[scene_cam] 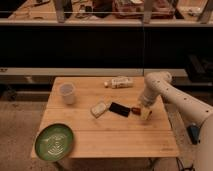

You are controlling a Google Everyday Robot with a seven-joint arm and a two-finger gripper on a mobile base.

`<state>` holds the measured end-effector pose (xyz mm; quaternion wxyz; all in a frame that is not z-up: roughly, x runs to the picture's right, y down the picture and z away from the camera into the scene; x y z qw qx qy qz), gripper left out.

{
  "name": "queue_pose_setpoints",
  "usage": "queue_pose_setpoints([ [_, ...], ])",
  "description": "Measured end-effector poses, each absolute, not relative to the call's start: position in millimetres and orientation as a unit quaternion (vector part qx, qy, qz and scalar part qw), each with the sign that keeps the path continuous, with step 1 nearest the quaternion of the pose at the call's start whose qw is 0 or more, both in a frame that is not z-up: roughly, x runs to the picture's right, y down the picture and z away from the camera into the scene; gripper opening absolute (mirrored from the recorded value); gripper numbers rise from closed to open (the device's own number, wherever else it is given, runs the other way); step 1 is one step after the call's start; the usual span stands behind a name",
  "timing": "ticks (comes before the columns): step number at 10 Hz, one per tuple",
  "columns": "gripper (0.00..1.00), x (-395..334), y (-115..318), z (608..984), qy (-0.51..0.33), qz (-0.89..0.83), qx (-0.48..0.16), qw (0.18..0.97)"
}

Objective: Place the pepper in the ceramic bowl

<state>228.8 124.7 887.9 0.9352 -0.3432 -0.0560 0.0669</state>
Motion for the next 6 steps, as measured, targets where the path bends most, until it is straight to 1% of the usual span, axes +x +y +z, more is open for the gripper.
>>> queue_pose_setpoints([
  [2,0.78,228.8,127.8,898.9,-0.061,0.085,-0.338,0.935],
  [5,0.56,228.8,135.8,905.7,-0.076,0.111,-0.337,0.932],
  [6,0.54,229.0,137.8,906.5,-0.081,0.118,-0.338,0.930],
])
